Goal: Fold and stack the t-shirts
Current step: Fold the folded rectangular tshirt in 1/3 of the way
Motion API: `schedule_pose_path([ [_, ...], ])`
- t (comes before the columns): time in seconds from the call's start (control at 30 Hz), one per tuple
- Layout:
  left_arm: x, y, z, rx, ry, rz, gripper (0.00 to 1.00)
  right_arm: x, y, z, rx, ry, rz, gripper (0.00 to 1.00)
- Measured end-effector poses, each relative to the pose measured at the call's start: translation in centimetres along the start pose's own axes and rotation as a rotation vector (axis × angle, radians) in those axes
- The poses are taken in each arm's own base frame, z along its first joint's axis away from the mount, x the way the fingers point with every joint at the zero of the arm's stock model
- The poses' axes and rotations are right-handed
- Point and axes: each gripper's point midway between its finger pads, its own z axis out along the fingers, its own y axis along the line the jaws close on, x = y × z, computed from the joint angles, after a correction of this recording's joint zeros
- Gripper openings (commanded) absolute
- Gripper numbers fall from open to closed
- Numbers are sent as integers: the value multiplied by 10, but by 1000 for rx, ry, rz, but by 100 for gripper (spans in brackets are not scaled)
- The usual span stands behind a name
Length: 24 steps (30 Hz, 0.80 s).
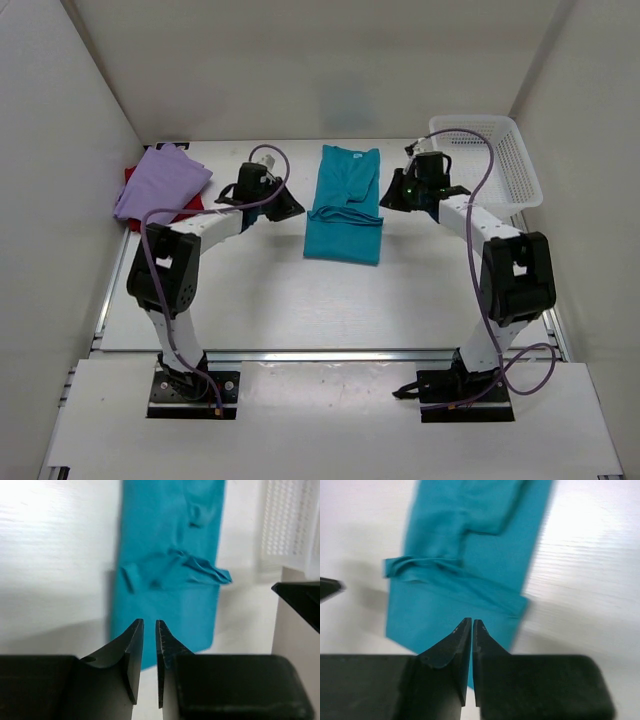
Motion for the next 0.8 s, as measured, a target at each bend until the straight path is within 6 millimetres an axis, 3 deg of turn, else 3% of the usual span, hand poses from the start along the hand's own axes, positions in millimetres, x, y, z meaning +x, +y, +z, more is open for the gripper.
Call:
schedule_pose_path([
  [0.07, 11, -15, -4, 44, -10, 22, 26, -4, 25, -8, -25, -39, -57, 0],
  [0.13, 35, -25, -2, 77, 12, 42, 25, 1, 52, -6, -75, -42, -107, 0],
  [0.23, 84, -21, 6, 83, 104, 39, 23, 30, 74, 15, -110, 27, -157, 0],
  [0.3, 108, -10, 11, 67, 156, 16, 23, 57, 78, 33, -117, 99, -171, 0],
  [0.4, 121, 2, 17, 43, 187, -10, 23, 91, 70, 56, -102, 191, -171, 0],
  [0.47, 123, 5, 19, 34, 192, -13, 22, 104, 64, 68, -82, 234, -173, 0],
  [0.53, 124, 7, 19, 32, 190, -15, 22, 105, 65, 77, -82, 246, -173, 1],
  [0.8, 127, 13, 16, 49, 166, -29, 21, 69, 62, 94, -36, 92, -213, 0],
])
